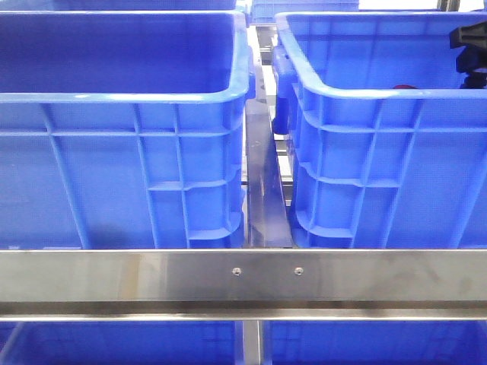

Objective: Pick red and yellow buttons and place in box
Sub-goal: 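Lower the yellow button into the bin beside the red one and release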

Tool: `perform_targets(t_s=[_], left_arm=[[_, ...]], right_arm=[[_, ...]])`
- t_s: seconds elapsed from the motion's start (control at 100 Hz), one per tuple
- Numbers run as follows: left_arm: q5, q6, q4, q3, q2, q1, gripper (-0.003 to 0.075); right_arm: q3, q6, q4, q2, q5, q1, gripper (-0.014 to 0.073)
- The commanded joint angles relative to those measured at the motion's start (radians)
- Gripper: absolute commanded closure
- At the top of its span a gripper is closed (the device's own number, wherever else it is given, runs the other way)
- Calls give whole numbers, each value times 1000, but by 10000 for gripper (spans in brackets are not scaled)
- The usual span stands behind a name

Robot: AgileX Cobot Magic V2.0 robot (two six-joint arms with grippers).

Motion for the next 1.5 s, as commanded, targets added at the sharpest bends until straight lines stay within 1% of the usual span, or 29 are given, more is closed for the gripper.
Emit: perform_targets(t_s=[0.0,0.38,0.44,0.49,0.56,0.68,0.73,0.8,0.89,0.98,1.08,1.2,1.33,1.49], left_arm=[[-72,-12,-12,-25,7,2,739],[-72,-12,-12,-25,7,2,739],[-72,-12,-12,-25,7,2,739],[-72,-12,-12,-25,7,2,739],[-72,-12,-12,-25,7,2,739],[-72,-12,-12,-25,7,2,739],[-72,-12,-12,-25,7,2,739],[-72,-12,-12,-25,7,2,739],[-72,-12,-12,-25,7,2,739],[-72,-12,-12,-25,7,2,739],[-72,-12,-12,-25,7,2,739],[-72,-12,-12,-25,7,2,739],[-72,-12,-12,-25,7,2,739],[-72,-12,-12,-25,7,2,739]], right_arm=[[-41,-15,106,-33,41,-6,528],[-43,-15,106,17,35,-6,523],[-43,-15,106,17,34,-6,508],[-43,-15,106,17,34,-6,475],[-43,-15,106,17,34,-6,398],[-42,-15,106,17,35,-6,230],[-40,-15,106,17,35,-6,179],[-40,-15,106,17,35,-6,132],[-40,-15,106,17,35,-6,99],[-40,-14,106,14,35,-6,81],[-40,-14,106,1,29,-6,81],[-38,-14,106,-33,-12,-6,81],[-7,-14,106,-111,-55,-6,82],[63,-15,106,-240,-30,-6,83]])
